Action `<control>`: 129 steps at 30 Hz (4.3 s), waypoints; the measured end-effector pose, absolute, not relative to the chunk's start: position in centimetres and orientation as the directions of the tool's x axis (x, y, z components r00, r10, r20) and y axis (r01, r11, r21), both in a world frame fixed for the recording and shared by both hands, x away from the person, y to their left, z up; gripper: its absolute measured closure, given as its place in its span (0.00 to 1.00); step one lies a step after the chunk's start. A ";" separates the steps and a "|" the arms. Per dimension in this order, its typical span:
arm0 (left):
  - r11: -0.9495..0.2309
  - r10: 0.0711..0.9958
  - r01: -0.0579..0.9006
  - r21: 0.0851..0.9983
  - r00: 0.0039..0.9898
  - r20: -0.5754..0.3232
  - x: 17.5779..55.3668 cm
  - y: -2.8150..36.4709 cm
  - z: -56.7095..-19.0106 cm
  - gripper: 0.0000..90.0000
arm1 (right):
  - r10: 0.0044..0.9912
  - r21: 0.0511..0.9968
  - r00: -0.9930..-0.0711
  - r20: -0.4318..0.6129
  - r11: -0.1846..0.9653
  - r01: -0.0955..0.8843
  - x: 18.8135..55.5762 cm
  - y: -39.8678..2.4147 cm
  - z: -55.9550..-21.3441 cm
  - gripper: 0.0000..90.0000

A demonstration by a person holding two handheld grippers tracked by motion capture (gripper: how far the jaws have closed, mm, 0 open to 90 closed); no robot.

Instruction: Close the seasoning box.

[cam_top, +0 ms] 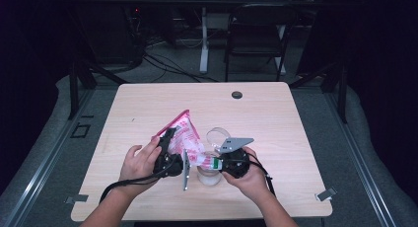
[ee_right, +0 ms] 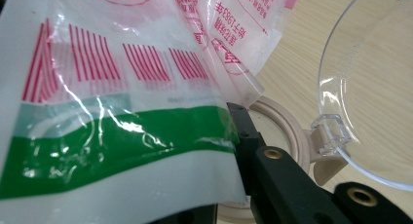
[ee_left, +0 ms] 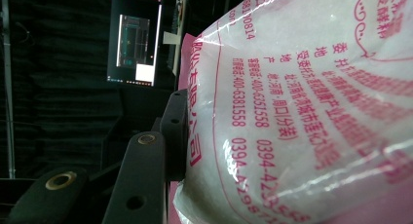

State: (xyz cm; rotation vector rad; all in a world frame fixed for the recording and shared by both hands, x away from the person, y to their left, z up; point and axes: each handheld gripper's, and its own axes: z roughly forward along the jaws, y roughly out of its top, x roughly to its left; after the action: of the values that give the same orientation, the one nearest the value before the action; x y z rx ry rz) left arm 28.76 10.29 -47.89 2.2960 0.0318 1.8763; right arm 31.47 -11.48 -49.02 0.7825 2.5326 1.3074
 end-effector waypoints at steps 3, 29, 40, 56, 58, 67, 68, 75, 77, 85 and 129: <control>-0.984 0.125 -0.097 0.147 0.201 0.972 28.7 10.3 -47.8 0.69 | 0.533 0.802 -0.843 0.073 0.472 0.368 31.5 -11.5 -49.0 1.00; -0.987 0.102 -0.106 0.122 0.182 0.978 28.6 10.1 -47.7 0.69 | 0.533 0.801 -0.843 0.070 0.473 0.366 31.5 -11.5 -49.0 1.00; -0.986 0.105 -0.106 0.126 0.179 0.978 28.5 10.0 -47.6 0.69 | 0.536 0.802 -0.841 0.069 0.472 0.367 31.5 -11.5 -49.0 1.00; -0.986 0.092 -0.119 0.113 0.170 0.981 28.5 9.7 -47.5 0.69 | 0.541 0.793 -0.838 0.070 0.479 0.376 31.6 -11.6 -49.4 1.00; -0.987 0.094 -0.114 0.115 0.176 0.980 28.4 9.8 -47.6 0.69 | 0.536 0.792 -0.841 0.070 0.483 0.374 31.6 -11.4 -49.5 1.00; -0.986 0.098 -0.115 0.120 0.180 0.979 28.5 9.9 -47.7 0.69 | 0.536 0.791 -0.842 0.069 0.485 0.373 31.6 -11.3 -49.6 1.00; -0.986 0.099 -0.115 0.121 0.180 0.979 28.5 9.9 -47.7 0.69 | 0.535 0.791 -0.842 0.069 0.485 0.373 31.6 -11.3 -49.6 1.00; -0.986 0.098 -0.118 0.120 0.175 0.980 28.5 9.9 -47.7 0.69 | 0.535 0.789 -0.842 0.067 0.489 0.373 31.6 -11.3 -49.6 1.00; -0.986 0.095 -0.115 0.117 0.174 0.980 28.4 9.9 -47.6 0.69 | 0.535 0.789 -0.842 0.067 0.489 0.373 31.6 -11.3 -49.6 1.00; -0.987 0.093 -0.115 0.114 0.171 0.981 28.4 9.8 -47.5 0.69 | 0.537 0.790 -0.841 0.066 0.487 0.373 31.6 -11.2 -49.6 1.00; -0.986 0.085 -0.131 0.106 0.156 0.984 28.3 9.4 -46.9 0.69 | 0.538 0.792 -0.840 0.064 0.485 0.371 31.6 -11.3 -49.6 1.00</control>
State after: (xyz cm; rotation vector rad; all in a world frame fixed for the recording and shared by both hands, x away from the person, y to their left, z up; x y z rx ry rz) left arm 28.31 9.38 -46.87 2.2557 -0.0462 1.9392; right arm 31.60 -11.29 -49.61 0.7865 2.5359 1.2810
